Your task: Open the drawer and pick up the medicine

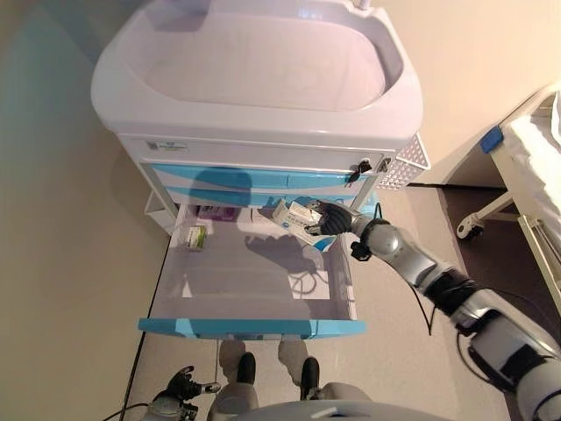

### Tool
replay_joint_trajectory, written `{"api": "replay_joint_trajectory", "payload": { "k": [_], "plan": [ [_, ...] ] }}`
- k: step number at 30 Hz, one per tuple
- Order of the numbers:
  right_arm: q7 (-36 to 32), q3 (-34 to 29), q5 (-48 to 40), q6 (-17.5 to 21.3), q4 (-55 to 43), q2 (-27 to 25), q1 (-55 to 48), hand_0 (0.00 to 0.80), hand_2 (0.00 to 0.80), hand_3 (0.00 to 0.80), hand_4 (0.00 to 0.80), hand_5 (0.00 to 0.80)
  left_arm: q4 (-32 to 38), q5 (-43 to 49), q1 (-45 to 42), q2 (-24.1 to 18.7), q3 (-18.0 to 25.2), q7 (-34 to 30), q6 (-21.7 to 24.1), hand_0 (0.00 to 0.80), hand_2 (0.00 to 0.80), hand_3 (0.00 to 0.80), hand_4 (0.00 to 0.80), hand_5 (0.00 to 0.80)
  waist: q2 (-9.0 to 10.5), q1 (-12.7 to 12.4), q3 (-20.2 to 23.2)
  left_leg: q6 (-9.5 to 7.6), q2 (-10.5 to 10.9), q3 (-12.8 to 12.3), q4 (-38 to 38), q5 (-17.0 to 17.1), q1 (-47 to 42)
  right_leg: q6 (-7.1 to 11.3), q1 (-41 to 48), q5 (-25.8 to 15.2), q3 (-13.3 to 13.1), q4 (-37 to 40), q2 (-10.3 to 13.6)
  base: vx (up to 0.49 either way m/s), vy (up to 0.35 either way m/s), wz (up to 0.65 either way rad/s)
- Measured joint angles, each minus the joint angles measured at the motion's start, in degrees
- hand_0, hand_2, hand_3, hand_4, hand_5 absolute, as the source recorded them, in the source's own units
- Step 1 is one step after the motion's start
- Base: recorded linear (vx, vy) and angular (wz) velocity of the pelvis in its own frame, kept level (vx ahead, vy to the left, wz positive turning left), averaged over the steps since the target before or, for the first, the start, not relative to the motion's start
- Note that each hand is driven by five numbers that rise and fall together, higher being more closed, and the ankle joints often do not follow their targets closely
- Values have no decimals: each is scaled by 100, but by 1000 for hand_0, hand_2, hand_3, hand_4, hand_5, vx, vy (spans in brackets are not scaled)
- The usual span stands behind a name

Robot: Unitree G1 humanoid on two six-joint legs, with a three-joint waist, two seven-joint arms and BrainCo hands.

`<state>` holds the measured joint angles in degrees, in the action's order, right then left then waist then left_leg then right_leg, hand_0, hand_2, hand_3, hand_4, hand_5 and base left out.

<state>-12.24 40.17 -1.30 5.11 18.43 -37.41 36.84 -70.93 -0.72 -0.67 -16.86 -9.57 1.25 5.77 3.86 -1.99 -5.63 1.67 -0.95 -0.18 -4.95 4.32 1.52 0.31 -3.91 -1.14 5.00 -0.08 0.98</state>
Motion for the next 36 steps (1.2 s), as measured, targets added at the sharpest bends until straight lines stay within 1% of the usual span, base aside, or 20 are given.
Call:
{"api": "replay_joint_trajectory", "payload": {
  "k": [2, 3, 4, 5, 6, 8, 11, 12, 14, 19, 20, 24, 25, 26, 27, 28, 30, 32, 35, 36],
  "plan": [
    [-347, 8, -684, -9, -634, -741, 156, 800, 800, 800, 800, 800, 1, 2, -51, 0, 153, -101, 7, 0, 0, 0, 0, 0, 8, -56, 64, -5, 7, -98, -1, -34, -96, 12, 100, -49, -87, 98, -24, 35, 11, -20],
    [-386, -7, -869, -4, -750, -919, 269, 800, 800, 800, 800, 800, -17, 2, -126, -14, 206, -127, 4, 0, 0, 0, 0, 0, 16, -44, 120, -10, 9, -146, -1, -54, -131, 16, 132, -58, -126, 124, -28, 32, 13, -31],
    [-458, -48, -1261, -3, -847, -1054, 444, 800, 800, 800, 800, 800, -39, 3, -313, -56, 211, -162, -1, 0, 0, 0, 0, 0, 46, 6, 280, 1, -9, -242, -2, -106, -197, 21, 190, -71, -177, 191, -31, 28, 13, -32],
    [-513, -43, -1428, -2, -946, -1187, 481, 800, 800, 800, 800, 800, -43, 3, -352, -60, 233, -180, 0, 0, 0, 0, 0, 0, 51, -17, 341, 2, -28, -281, -2, -116, -204, 31, 192, -78, -218, 214, -42, 38, 14, -31],
    [-543, -45, -1552, 0, -1019, -1286, 521, 800, 800, 800, 800, 800, -53, 3, -379, -64, 238, -183, 0, 0, 0, 0, 0, 0, 65, -13, 390, 5, -27, -295, -3, -121, -202, 32, 187, -82, -241, 220, -51, 42, 15, -15],
    [-648, -55, -1993, -5, -1315, -1683, 575, 800, 800, 800, 800, 800, -67, 3, -383, -53, 243, -226, 5, 0, 0, 0, 0, 0, 99, -4, 431, 13, -32, -326, -4, -125, -221, 30, 203, -97, -288, 248, -66, 47, 14, -7],
    [-686, -121, -2408, 12, -1473, -2011, 618, 800, 800, 800, 800, 800, -69, 2, -445, -56, 253, -250, 5, 0, 0, 0, 0, 0, 118, -8, 467, 27, -50, -383, -5, -137, -306, 31, 267, -97, -321, 252, -77, 50, 13, -8],
    [-685, -156, -2598, 31, -1538, -2277, 658, 800, 800, 800, 800, 800, -83, 2, -459, -54, 254, -269, 7, 0, 0, 0, 0, 0, 115, -20, 499, 24, -53, -385, -5, -142, -318, 31, 282, -97, -317, 255, -75, 0, 0, 0],
    [-660, -261, -2760, 47, -1534, -2447, 755, 800, 800, 800, 800, 800, -87, 1, -510, -65, 266, -272, 6, 0, 0, 0, 0, 0, 119, -20, 535, 22, -47, -392, -4, -141, -321, 32, 283, -98, -324, 255, -75, 0, 0, 0],
    [-395, -524, -2766, 152, -1235, -2580, 898, 800, 800, 800, 800, 800, -109, 0, -533, -62, 303, -273, 6, 0, 0, 0, 0, 0, 129, -8, 556, 21, -58, -412, -5, -142, -372, 36, 325, -101, -337, 256, -74, 0, 0, 0],
    [-367, -523, -2761, 157, -1133, -2577, 964, 800, 800, 800, 800, 800, -110, -1, -535, -62, 299, -273, 6, 0, 0, 0, 0, 0, 128, -9, 557, 21, -66, -411, -5, -142, -374, 36, 329, -101, -336, 257, -74, 0, 0, 0],
    [21, -368, -2627, 197, -187, -2460, 1674, 800, 800, 800, 800, 800, -125, -7, -551, -58, 277, -249, 9, 0, 0, 0, 0, 0, 136, -54, 570, 20, -69, -405, -5, -142, -363, 50, 330, -110, -331, 277, -74, 0, 0, 0],
    [74, -337, -2539, 204, 68, -2322, 1833, 800, 800, 800, 800, 800, -140, -14, -563, -57, 278, -234, 11, 0, 0, 0, 0, 0, 140, -36, 575, 20, -73, -397, -4, -142, -363, 50, 335, -110, -326, 281, -74, 0, 0, 0],
    [261, -266, -2292, 197, 700, -2007, 2203, 800, 800, 800, 800, 800, -226, -15, -523, -65, 252, -220, 3, 0, 0, 0, 0, 0, 142, -25, 583, 20, -76, -392, -4, -142, -355, 58, 335, -116, -323, 295, -75, -6, -4, 5],
    [374, -268, -2194, 194, 869, -1945, 2296, 800, 800, 800, 800, 800, -226, -17, -526, -66, 231, -207, 3, 0, 0, 0, 0, 0, 147, -37, 588, 19, -74, -373, -3, -141, -331, 59, 326, -116, -302, 302, -73, -6, -14, 11],
    [523, -252, -1938, 195, 1245, -1702, 2509, 800, 800, 800, 800, 800, -243, -37, -552, -67, 228, -168, 3, 0, 0, 0, 0, 0, 155, -41, 593, 14, -71, -296, -3, -136, -279, 58, 321, -118, -256, 321, -68, -5, -14, 12],
    [670, -216, -1688, 179, 1849, -1346, 2800, 800, 800, 800, 800, 800, -267, -62, -546, -69, 221, -162, -13, 0, 0, 0, 0, 0, 159, -49, 596, 15, -67, -269, -1, -135, -285, 49, 337, -134, -232, 364, -68, 2, -14, 14],
    [870, -182, -1216, 117, 2459, -967, 3033, 800, 800, 800, 800, 800, -277, -128, -535, -70, 174, -127, -31, 0, 0, 0, 0, 0, 167, -85, 597, 13, -50, -167, -1, -130, -233, 47, 384, -136, -105, 436, -60, 12, -25, 28],
    [1012, -130, -901, 61, 3065, -631, 3237, 800, 800, 800, 800, 800, -318, -130, -521, -66, 160, -120, -40, 0, 0, 0, 0, 0, 174, -225, 596, 18, -24, -52, 0, -116, -170, 27, 384, -148, 24, 462, -60, 19, -19, 25],
    [1082, -107, -729, 22, 3432, -459, 3390, 800, 800, 800, 800, 800, -365, -133, -496, -65, 153, -118, -43, 0, 0, 0, 0, 0, 177, -247, 590, 25, -7, 51, 10, -109, -118, 24, 396, -146, 116, 501, -64, 14, -7, 31]
  ]
}}
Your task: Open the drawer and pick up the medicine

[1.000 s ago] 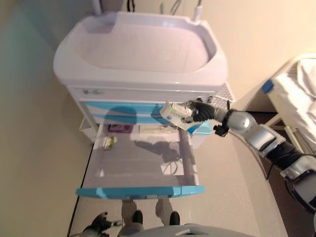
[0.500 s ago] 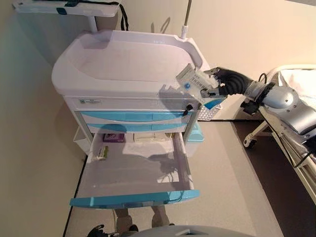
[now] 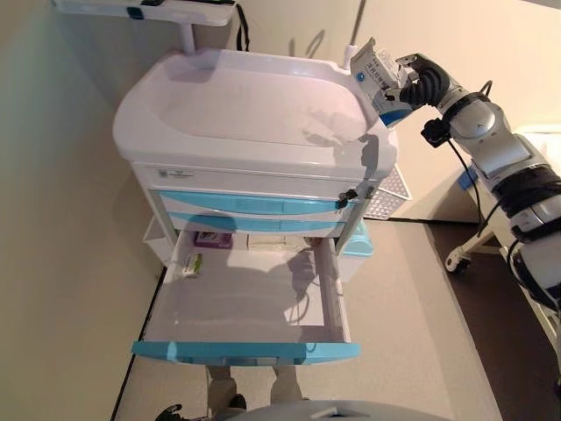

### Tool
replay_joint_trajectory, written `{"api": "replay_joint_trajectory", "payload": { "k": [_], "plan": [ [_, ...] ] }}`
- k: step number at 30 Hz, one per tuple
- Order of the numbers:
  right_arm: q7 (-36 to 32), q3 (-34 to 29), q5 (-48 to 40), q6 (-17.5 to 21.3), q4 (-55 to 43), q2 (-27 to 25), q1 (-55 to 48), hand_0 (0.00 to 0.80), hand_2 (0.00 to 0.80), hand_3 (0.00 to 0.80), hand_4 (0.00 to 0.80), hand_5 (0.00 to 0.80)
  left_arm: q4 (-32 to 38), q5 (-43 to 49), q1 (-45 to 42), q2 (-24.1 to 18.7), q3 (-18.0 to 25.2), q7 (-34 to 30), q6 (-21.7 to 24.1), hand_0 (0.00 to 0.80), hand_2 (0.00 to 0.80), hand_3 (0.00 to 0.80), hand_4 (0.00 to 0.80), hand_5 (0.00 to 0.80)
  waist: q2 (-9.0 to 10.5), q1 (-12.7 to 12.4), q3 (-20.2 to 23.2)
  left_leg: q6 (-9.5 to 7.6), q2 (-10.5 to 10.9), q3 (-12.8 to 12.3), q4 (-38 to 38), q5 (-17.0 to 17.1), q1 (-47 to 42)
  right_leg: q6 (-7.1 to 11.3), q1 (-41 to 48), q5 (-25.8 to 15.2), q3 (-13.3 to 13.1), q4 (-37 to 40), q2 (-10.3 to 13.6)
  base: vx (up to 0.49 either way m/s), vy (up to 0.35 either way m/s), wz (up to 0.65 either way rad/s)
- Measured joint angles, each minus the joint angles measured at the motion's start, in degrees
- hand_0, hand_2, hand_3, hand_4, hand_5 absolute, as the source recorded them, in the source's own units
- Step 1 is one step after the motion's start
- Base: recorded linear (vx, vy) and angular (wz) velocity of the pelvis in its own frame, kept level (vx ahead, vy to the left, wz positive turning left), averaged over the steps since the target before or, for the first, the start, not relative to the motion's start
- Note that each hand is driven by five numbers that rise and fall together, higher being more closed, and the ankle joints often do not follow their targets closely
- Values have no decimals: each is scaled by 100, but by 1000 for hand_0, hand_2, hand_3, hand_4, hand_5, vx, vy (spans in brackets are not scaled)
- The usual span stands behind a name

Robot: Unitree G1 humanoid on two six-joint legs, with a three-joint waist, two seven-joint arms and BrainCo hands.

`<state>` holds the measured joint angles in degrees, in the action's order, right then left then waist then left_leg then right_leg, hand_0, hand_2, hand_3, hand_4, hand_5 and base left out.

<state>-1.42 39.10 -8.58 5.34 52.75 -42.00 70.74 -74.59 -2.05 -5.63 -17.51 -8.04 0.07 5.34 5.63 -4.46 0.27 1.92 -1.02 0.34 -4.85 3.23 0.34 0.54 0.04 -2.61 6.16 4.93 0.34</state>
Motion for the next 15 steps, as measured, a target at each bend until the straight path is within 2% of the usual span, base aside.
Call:
{"api": "replay_joint_trajectory", "payload": {
  "k": [4, 9, 11, 12, 15],
  "plan": [
    [344, -14, 396, -77, 1003, 265, 417, 800, 800, 800, 800, 800, -76, -128, 68, -7, -198, 26, 0, 0, 0, 0, 0, 0, 19, -252, -99, 5, 49, 337, 44, 34, 170, 34, 9, 41, 308, 18, 31, 33, -16, 42],
    [520, -18, 736, -115, 1543, 312, 620, 800, 800, 800, 800, 800, -69, -138, 181, -25, -228, 98, -7, 0, 0, 0, 0, 0, 101, -352, -286, 12, 132, 749, 42, 118, 268, 64, 88, 148, 647, 19, 83, 44, -22, 46],
    [569, -14, 905, -117, 1939, 328, 722, 800, 800, 800, 800, 800, -67, -138, 242, -68, -425, 117, -6, 0, 0, 0, 0, 0, 150, -456, -345, 20, 170, 943, 62, 155, 371, 75, 85, 181, 841, 19, 95, 32, -23, 49],
    [571, -14, 925, -136, 2026, 320, 733, 800, 800, 800, 800, 800, -58, -137, 271, -81, -432, 116, -5, 0, 0, 0, 0, 0, 166, -441, -353, 22, 177, 1003, 62, 165, 408, 74, 73, 190, 882, 19, 98, 22, -16, 50],
    [574, -14, 1109, -192, 2220, 318, 795, 800, 800, 800, 800, 800, -19, -138, 330, -92, -546, 116, -5, 0, 0, 0, 0, 0, 197, -607, -404, 19, 222, 1154, 64, 193, 485, 70, 64, 222, 978, 19, 124, 11, -21, 29]
  ]
}}
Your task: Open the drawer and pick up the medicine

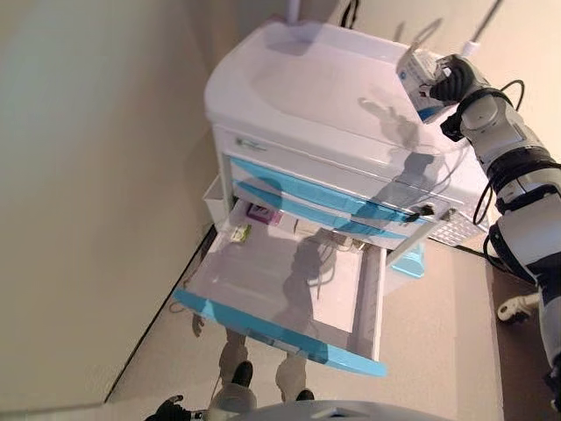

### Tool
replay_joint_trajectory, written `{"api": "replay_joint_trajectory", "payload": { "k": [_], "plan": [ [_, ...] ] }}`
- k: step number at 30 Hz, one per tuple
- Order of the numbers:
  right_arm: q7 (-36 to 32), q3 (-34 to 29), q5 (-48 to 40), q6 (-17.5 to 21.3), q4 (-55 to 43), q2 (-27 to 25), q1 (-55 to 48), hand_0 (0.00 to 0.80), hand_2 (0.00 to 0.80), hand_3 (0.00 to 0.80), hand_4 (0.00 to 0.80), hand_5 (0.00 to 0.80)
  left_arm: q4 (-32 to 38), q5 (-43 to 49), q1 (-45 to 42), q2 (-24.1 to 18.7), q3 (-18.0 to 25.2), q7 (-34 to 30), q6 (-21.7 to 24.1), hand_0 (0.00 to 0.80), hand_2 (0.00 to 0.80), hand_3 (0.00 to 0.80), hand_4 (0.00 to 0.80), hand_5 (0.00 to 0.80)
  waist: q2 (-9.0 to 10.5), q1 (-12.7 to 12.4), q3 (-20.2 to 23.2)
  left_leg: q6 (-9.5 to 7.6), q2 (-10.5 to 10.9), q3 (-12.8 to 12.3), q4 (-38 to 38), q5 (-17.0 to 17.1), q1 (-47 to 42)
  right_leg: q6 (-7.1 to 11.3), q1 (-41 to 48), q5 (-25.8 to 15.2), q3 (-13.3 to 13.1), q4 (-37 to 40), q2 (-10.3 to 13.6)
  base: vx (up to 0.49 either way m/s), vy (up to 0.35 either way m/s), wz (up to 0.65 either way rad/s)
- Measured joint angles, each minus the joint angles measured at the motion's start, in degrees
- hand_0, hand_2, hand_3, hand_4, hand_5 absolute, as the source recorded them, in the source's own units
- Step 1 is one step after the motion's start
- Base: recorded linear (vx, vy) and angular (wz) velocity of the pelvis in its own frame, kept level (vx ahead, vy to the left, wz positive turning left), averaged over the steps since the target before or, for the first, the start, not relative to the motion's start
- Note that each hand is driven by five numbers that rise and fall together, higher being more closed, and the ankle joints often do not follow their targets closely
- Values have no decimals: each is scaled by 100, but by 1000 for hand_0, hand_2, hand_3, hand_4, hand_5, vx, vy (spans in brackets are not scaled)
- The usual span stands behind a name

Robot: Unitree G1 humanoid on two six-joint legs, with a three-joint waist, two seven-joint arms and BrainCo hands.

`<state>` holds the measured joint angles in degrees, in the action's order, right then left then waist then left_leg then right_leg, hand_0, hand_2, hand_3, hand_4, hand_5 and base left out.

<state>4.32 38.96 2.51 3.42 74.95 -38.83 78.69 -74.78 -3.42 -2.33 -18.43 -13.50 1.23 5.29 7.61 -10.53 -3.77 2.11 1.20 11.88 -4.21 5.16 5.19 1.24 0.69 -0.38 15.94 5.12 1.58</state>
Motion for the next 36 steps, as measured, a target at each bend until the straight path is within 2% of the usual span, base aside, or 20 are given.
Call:
{"api": "replay_joint_trajectory", "payload": {
  "k": [1, 3, 4, 7, 9, 15, 36],
  "plan": [
    [4, 0, 40, 2, -2, 16, 12, 800, 800, 800, 800, 800, -10, 0, -32, -5, -20, 0, -1, 0, 0, 0, 0, 0, -3, -77, -9, -4, 16, 69, 5, 12, 61, 4, 6, 13, 53, -1, 2, 3, -36, 39],
    [30, 24, 144, -3, 89, -16, 76, 800, 800, 800, 800, 800, 31, 0, 48, -32, -130, 4, 2, 0, 0, 0, 0, 0, 25, -66, -49, 0, 63, 184, 55, 37, 160, 13, -24, 36, 226, 0, 19, 8, -21, 48],
    [32, 26, 192, -8, 128, -33, 118, 800, 800, 800, 800, 800, 37, -1, 113, -32, -131, 6, 3, 0, 0, 0, 0, 0, 47, -30, -56, 2, 88, 264, 84, 47, 256, 0, -67, 38, 263, 0, 29, 13, -13, 42],
    [30, 95, 292, -18, 216, -36, 177, 800, 800, 800, 800, 800, 85, -1, 215, -36, -248, 6, 5, 0, 0, 0, 0, 0, 60, -158, -66, -9, 115, 331, 89, 74, 341, 23, -96, 59, 346, 0, 53, 9, -18, 26],
    [6, 277, 389, -18, 209, -36, 219, 800, 800, 800, 800, 800, 130, -1, 258, -53, -281, 7, 9, 0, 0, 0, 0, 0, 84, -157, -78, -19, 136, 412, 88, 82, 361, 52, -83, 79, 375, 0, 68, 20, -15, 19],
    [-154, 376, 482, -18, 249, -22, 230, 800, 800, 800, 800, 800, 148, 0, 318, -97, -281, 5, 9, 0, 0, 0, 0, 0, 194, -180, -128, -36, 199, 436, 89, 94, 369, 61, -78, 86, 389, 0, 103, 5, -3, 3],
    [-489, 484, 595, -53, 351, -11, 228, 800, 800, 800, 800, 800, 179, 16, 376, -188, -351, -28, 8, 0, 0, 0, 0, 0, 221, -155, -113, -42, 231, 512, 146, 98, 439, 63, -91, 83, 470, 0, 117, -2, -2, 1]
  ]
}}
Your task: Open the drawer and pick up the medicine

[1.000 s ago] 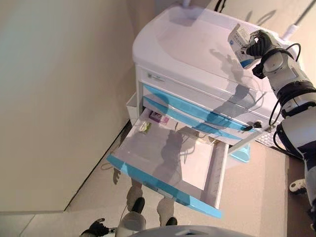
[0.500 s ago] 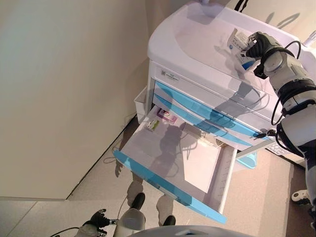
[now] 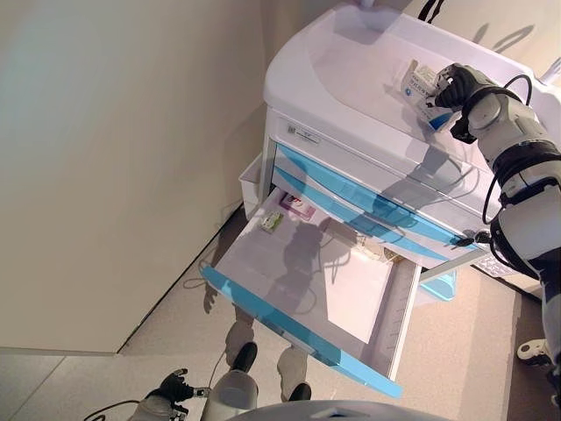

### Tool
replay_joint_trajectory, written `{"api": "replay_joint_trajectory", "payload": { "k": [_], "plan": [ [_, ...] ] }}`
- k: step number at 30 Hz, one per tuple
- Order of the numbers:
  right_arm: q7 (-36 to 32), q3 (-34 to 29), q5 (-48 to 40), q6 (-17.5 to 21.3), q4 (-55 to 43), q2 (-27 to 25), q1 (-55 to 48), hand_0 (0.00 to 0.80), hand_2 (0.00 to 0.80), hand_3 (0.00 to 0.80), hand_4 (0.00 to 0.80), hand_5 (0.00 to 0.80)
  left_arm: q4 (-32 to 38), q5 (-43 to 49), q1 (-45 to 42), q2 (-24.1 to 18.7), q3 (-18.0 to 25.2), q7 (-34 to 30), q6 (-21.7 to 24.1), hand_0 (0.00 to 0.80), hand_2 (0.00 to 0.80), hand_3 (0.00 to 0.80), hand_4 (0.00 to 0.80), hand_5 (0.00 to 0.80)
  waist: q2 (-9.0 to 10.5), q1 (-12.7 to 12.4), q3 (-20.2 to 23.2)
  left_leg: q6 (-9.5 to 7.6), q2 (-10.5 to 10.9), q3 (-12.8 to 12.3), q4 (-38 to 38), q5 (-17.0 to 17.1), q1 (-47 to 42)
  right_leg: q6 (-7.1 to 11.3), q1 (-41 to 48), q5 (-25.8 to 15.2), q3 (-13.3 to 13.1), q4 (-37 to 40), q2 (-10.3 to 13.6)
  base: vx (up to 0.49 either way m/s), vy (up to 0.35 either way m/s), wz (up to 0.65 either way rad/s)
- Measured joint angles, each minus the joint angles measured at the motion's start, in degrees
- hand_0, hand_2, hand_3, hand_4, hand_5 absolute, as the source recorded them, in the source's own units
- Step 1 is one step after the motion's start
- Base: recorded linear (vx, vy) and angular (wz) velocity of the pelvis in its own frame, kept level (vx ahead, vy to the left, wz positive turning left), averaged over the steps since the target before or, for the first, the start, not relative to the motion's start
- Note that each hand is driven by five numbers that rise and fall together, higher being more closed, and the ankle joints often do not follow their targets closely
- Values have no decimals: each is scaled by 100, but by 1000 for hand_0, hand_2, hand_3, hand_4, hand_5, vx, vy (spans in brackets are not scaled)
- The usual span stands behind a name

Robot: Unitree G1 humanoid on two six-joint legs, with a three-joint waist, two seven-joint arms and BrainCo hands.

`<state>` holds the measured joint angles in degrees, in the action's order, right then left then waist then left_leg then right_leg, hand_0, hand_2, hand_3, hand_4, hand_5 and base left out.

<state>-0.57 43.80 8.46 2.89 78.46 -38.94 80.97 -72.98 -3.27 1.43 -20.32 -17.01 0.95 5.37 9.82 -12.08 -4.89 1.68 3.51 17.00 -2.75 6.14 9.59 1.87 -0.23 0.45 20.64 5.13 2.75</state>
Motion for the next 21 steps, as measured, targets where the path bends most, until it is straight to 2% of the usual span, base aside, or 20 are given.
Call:
{"api": "replay_joint_trajectory", "payload": {
  "k": [19, 20, 21],
  "plan": [
    [-44, -12, 0, -76, 60, 7, -1, 800, 800, 800, 800, 800, 4, 0, 1, -5, -21, -36, -2, 0, 0, 0, 0, 0, 13, -13, 12, 4, 25, 64, 69, -1, 112, 0, -54, -1, 61, 0, -1, -1, -1, 1],
    [-45, -12, 0, -77, 60, 7, -1, 643, 643, 643, 643, 643, 4, 0, 1, -7, -20, -50, -2, 0, 0, 0, 0, 0, 13, -12, 12, 4, 25, 66, 69, -1, 112, 0, -54, -1, 62, 0, -2, 0, 0, 0],
    [-46, -12, 0, -78, 59, 7, 0, 436, 436, 436, 436, 436, 3, 0, 1, -7, -20, -56, -2, 0, 0, 0, 0, 0, 13, -11, 12, 4, 25, 65, 70, -1, 112, 0, -54, -1, 62, 0, -2, 0, 0, 0]
  ]
}}
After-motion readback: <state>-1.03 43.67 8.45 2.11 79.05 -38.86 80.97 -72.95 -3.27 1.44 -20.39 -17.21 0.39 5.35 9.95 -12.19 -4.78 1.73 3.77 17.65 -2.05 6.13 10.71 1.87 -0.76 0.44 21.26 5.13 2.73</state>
